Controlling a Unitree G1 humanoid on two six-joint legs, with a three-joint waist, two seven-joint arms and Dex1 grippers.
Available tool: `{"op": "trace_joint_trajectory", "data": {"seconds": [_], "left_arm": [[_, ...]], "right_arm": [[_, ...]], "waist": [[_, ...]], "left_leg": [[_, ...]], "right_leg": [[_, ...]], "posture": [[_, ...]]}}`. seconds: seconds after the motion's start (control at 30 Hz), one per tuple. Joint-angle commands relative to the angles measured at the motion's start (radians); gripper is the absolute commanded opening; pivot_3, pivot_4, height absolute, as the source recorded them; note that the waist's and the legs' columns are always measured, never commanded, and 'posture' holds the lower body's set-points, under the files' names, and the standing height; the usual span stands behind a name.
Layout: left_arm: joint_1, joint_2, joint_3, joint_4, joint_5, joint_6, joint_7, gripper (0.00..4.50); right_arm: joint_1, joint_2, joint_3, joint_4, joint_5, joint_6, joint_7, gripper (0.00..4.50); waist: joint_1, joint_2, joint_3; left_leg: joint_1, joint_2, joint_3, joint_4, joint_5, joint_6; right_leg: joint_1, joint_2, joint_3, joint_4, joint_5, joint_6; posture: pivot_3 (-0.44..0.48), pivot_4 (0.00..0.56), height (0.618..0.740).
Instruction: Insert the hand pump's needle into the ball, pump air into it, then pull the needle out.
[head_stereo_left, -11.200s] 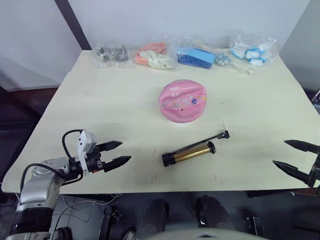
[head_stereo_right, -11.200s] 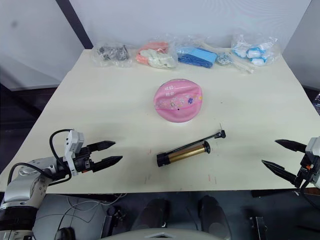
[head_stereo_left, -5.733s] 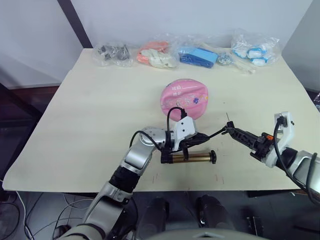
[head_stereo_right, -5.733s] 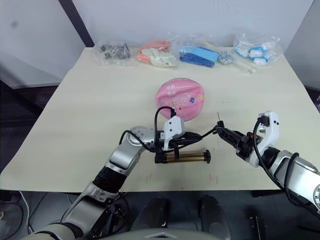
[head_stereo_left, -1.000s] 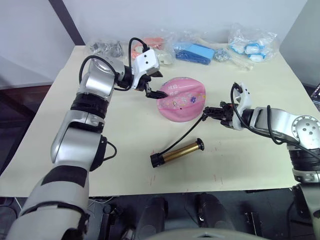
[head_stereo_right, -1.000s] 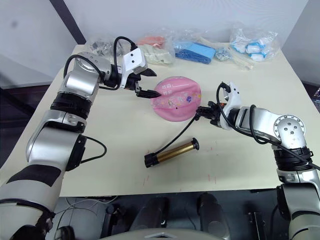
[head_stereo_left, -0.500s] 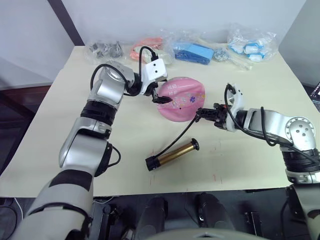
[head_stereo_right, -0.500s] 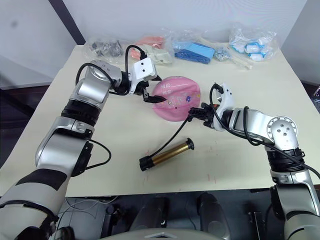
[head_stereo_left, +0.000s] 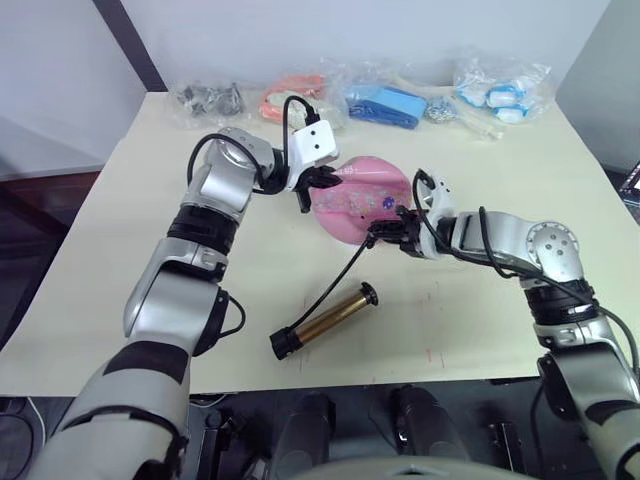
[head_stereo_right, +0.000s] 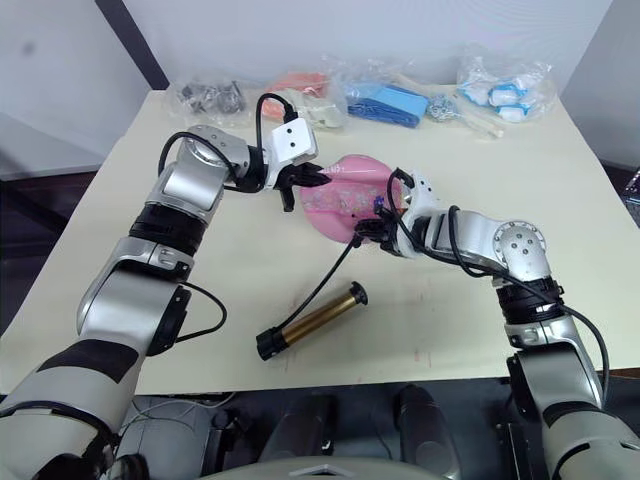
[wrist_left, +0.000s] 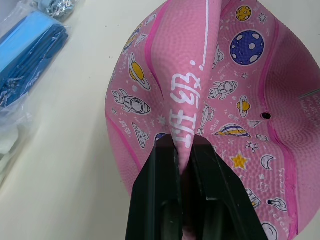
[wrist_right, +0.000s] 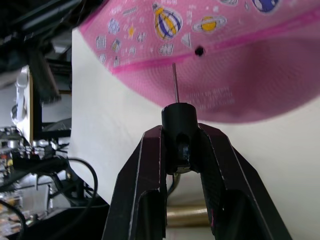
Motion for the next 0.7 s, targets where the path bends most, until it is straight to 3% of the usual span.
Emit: {"op": "trace_joint_trajectory", "data": {"seconds": [0.03, 0.7], "left_arm": [[0.002, -0.001, 0.009, -0.049, -0.004, -0.003, 0.003, 0.01], [0.055, 0.012, 0.013, -0.145, -0.008, 0.032, 0.011, 0.01]], "right_arm": [[-0.025, 0.014, -0.031, 0.009, 0.013, 0.012, -0.006, 0.4], [-0.055, 0.056, -0.105, 0.136, 0.039, 0.054, -0.042, 0.4]], "waist": [[-0.001, 0.0, 0.0], [-0.011, 0.0, 0.0]], "left_leg": [[0.0, 0.0, 0.0, 0.0, 0.0, 0.0], [0.0, -0.001, 0.0, 0.0, 0.001, -0.002]], "right_leg": [[0.0, 0.0, 0.0, 0.0, 0.0, 0.0], [0.0, -0.001, 0.0, 0.0, 0.0, 0.0]], "posture": [[0.0, 0.15, 0.74], [0.0, 0.15, 0.74]]}}
